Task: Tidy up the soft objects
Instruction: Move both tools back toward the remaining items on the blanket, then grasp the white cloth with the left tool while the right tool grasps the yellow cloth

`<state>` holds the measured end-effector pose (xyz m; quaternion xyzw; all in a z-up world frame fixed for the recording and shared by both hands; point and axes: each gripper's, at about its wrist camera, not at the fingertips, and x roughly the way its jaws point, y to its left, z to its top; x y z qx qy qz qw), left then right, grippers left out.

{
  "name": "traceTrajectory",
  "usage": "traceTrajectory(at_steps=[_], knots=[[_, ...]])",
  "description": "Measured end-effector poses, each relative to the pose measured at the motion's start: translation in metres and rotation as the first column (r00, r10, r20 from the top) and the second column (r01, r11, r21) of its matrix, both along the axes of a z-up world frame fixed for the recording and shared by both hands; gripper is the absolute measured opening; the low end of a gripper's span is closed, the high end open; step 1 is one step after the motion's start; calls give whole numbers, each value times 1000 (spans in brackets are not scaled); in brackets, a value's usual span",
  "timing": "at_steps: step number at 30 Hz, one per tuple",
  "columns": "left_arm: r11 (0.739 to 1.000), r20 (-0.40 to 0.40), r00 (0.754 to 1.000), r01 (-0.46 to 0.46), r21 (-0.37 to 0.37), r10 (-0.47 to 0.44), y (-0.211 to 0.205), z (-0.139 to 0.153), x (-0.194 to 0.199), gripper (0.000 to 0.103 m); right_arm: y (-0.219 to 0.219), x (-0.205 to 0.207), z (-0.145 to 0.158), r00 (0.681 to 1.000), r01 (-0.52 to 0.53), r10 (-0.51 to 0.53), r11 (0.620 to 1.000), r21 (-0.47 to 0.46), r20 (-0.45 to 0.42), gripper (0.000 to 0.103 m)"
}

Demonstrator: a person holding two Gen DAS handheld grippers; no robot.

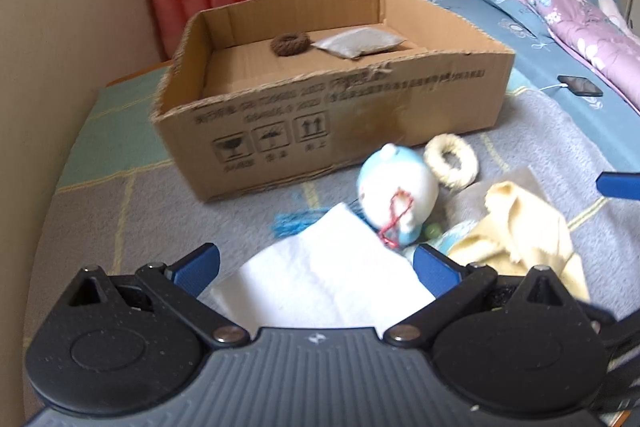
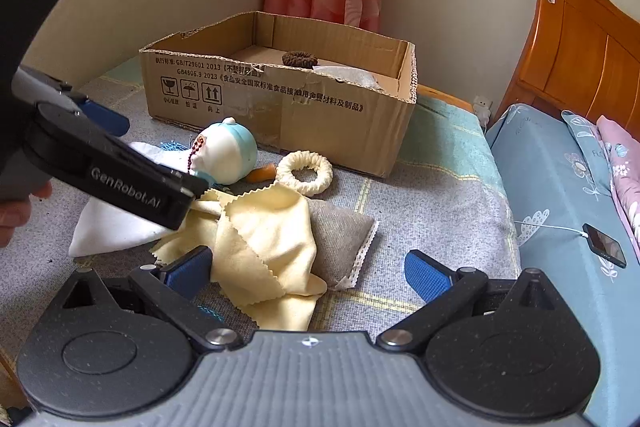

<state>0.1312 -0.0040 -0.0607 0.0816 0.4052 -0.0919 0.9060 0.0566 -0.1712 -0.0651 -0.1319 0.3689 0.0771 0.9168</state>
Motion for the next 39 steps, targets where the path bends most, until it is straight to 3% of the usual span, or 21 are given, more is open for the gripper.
traceTrajectory(at_steps=[5,17,25,29,35,39], knots=[[999,-18,1000,-7,39,8,18,-1,-15,103,2,2,-2,1000,-5,5,1000,0,-5,103],[996,-83,992,-91,-9,90,66,5,-43,102,7,0,-2,1000,-19,18,1000,-7,-4,103],[973,-190,981,-62,-221,20,66,-2,-42,102,7,1,-3,1000,-21,21,1000,-4,-8,103],[952,-189,982,-53,-301,-5,59,-3,-29,102,8,0,-4,1000,-24,24,1000,-5,-13,103],[961,-164,986,-61,-269,17,46,-5,-12,102,5,0,-5,1000,-15,15,1000,-1,-18,103],[984,-134,991,-50,-169,27,29,-9,-5,102,7,0,-6,1000,-17,17,1000,0,-24,103]])
